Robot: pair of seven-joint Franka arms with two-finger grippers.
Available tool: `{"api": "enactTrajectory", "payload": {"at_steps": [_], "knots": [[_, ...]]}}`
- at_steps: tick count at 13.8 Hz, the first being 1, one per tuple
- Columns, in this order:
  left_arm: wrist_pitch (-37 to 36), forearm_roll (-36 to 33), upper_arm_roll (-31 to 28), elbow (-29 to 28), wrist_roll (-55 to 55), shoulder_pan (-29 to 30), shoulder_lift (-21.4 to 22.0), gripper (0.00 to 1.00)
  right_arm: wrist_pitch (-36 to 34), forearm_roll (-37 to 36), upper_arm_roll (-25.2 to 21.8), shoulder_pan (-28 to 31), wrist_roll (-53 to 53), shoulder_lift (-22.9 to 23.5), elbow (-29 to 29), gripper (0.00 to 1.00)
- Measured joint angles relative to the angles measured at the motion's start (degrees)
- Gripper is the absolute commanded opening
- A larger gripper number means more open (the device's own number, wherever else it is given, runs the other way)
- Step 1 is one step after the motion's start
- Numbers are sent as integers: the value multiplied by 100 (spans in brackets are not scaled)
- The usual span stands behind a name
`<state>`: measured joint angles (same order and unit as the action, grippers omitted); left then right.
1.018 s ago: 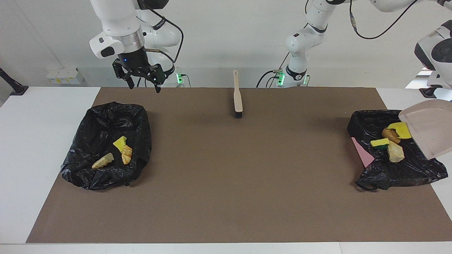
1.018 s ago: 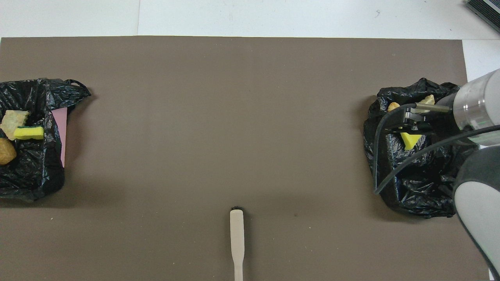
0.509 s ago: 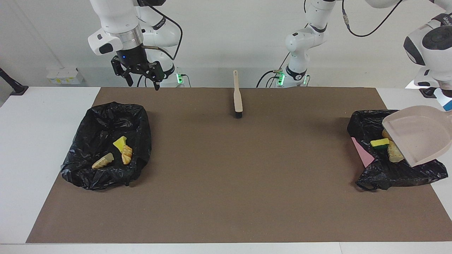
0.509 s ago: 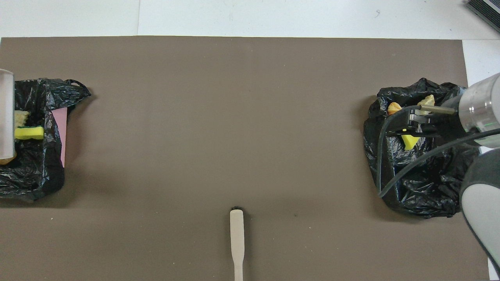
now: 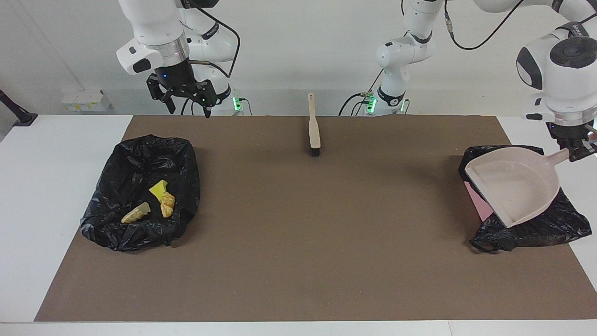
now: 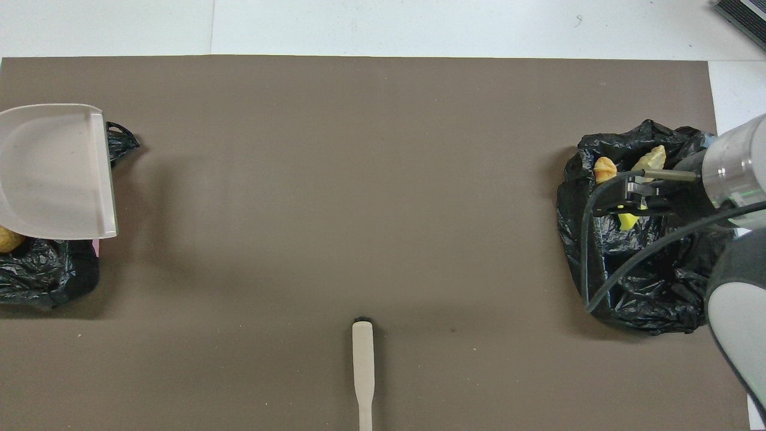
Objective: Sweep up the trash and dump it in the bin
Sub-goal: 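Set the empty dustpan on the table center with the left gripper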
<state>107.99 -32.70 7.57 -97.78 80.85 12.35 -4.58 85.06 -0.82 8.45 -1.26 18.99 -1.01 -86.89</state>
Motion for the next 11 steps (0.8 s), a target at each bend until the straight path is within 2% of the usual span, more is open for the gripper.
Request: {"api": "enactTrajectory", "payload": {"at_steps": [3,7,11], "knots": [[-482,486,16,-2,-1000,-431,55,0,0,0,-23,2,0,-20,0,100],[-1194,1064,49,-13,-3419,-1205,175,0,0,0,-68,9,-78,-20,0,100],[-1366,2021,65,-165,-5511,-1852,308,0,0,1,-73,12,-163,-20,0,100]]}}
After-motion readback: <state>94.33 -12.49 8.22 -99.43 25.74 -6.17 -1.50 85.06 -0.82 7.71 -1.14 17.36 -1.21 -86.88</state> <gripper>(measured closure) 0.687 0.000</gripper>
